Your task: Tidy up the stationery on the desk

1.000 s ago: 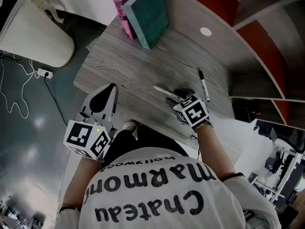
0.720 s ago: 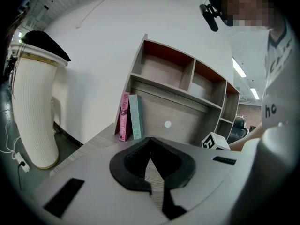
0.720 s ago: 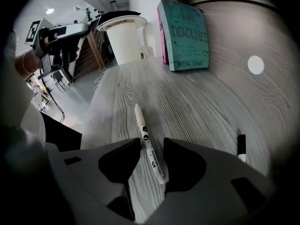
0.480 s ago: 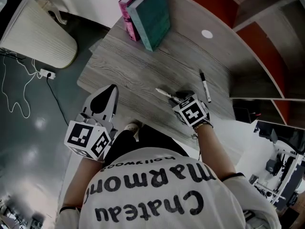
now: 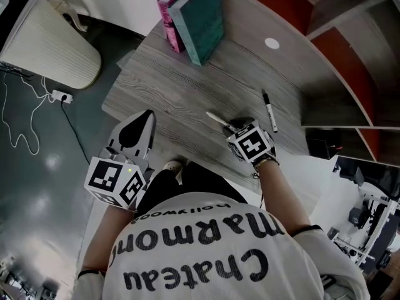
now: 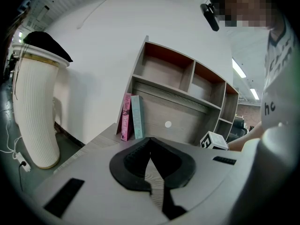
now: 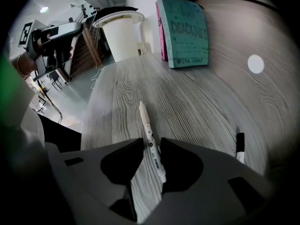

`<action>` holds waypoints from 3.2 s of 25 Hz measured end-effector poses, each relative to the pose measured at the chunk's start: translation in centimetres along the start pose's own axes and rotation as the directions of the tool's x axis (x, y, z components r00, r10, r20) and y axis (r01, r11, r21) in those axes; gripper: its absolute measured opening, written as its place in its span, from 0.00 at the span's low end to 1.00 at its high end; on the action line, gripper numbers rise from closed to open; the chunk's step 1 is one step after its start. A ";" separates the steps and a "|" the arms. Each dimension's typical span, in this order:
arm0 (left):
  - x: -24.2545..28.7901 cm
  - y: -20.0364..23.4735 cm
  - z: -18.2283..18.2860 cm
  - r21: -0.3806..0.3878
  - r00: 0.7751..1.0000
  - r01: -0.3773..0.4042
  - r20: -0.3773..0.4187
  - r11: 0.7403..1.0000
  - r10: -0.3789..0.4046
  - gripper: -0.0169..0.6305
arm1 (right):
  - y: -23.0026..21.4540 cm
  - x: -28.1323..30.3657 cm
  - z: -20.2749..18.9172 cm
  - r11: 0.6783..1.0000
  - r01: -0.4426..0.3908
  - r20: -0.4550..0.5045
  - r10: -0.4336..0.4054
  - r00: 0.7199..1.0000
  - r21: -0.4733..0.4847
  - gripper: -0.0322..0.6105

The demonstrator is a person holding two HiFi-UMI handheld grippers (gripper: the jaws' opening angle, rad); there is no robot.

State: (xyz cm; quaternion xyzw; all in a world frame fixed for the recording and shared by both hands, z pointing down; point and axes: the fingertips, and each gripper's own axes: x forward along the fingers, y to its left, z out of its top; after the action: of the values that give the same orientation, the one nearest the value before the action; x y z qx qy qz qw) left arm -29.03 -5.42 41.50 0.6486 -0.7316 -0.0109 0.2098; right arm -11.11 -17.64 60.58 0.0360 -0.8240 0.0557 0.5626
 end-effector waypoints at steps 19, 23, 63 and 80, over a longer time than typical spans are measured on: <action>-0.4 0.2 0.2 -0.020 1.000 -0.004 0.005 1.000 0.004 0.05 | -0.1 0.1 -0.1 1.000 0.006 0.001 -0.006 1.000 0.016 0.16; -0.3 -0.1 0.4 -0.022 1.000 0.003 0.019 1.000 -0.003 0.05 | -0.1 0.1 -0.3 1.000 0.017 0.000 -0.017 1.000 0.019 0.16; 4.0 -8.8 2.6 0.108 0.927 0.374 -0.030 0.921 -0.373 0.05 | -1.5 -15.4 1.5 0.858 0.233 0.384 -0.427 0.818 0.457 0.15; 3.0 -14.7 2.9 0.176 0.822 0.569 -0.072 0.804 -0.566 0.05 | 1.2 -25.0 -2.4 0.680 0.268 0.462 -0.685 0.563 0.682 0.15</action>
State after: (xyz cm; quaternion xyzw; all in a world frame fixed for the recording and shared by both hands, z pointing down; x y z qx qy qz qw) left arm -16.29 -11.35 35.53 0.8544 -0.5004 0.0019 0.1401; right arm 0.06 -16.21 38.05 0.4432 -0.8736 0.1048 0.1713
